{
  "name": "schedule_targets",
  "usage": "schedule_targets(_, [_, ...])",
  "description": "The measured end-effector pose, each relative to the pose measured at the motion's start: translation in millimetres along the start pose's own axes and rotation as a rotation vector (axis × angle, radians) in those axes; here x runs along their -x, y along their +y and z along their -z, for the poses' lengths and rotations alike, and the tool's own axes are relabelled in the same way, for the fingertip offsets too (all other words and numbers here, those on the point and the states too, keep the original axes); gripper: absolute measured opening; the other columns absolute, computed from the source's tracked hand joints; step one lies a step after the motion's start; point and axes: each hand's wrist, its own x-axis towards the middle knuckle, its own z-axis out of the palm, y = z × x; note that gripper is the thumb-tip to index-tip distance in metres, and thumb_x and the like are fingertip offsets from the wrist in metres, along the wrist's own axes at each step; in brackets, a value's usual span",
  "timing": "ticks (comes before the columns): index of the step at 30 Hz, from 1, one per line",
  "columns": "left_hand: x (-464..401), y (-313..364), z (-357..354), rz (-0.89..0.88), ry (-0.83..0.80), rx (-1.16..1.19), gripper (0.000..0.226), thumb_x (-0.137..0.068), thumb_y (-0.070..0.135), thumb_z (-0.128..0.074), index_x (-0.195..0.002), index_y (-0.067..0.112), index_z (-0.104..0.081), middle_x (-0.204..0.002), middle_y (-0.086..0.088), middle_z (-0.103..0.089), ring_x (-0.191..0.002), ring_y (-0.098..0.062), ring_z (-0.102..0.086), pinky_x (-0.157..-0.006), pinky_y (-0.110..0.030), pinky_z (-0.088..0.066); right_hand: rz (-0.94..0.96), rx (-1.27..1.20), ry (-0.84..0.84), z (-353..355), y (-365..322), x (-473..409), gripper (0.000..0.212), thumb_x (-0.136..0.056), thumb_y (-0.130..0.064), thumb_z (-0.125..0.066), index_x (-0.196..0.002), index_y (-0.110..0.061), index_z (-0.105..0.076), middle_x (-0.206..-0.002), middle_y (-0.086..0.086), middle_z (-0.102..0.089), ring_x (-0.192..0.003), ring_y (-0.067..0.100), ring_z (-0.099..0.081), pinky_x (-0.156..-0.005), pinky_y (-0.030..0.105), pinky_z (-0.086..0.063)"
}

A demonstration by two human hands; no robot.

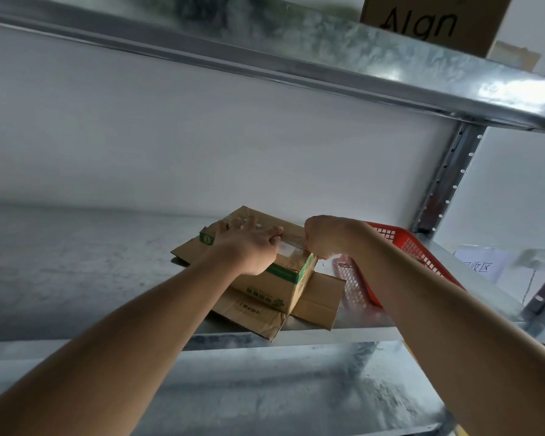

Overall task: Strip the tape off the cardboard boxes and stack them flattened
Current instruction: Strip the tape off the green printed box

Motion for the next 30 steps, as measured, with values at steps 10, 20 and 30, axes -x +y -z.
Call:
schedule_targets(10, [-5.8, -2.5, 0.8, -0.042, -0.017, 0.102, 0.050, -0.109, 0.050, -0.012, -0.158, 0.056, -0.010, -0.172, -0.004, -0.008, -0.158, -0.035, -0.005, -0.122, -0.060, -0.003, 0.077, -0.153, -0.042, -12.6, 11.0, 18.0, 0.020, -0.105, -0.007, -0.051, -0.119, 0.003, -0.062, -0.110, 0.009, -0.070, -0.112, 0.028, -0.069, -0.085, 0.037, -0.062])
schedule_targets(20, [-15.5, -5.2, -3.8, -0.053, -0.049, 0.175, 0.049, -0.107, 0.059, -0.008, -0.155, 0.062, -0.011, -0.174, 0.002, -0.001, -0.159, -0.034, 0.000, -0.121, -0.059, 0.005, 0.043, -0.774, 0.185, -21.8, 39.6, 28.7, 0.003, -0.100, -0.009, -0.065, -0.099, -0.012, -0.064, -0.107, 0.008, -0.072, -0.078, 0.023, -0.079, -0.064, 0.036, -0.065])
schedule_targets(30, [-3.9, 1.2, 9.4, -0.051, -0.073, 0.138, 0.050, -0.110, 0.051, -0.010, -0.160, 0.054, -0.013, -0.174, -0.002, -0.001, -0.158, -0.035, -0.004, -0.124, -0.060, 0.002, 0.121, -0.596, 0.429, -55.4, 50.0, 42.3, 0.014, -0.093, -0.020, -0.076, -0.102, -0.028, -0.083, -0.101, -0.014, -0.077, -0.089, 0.005, -0.069, -0.053, 0.021, -0.047])
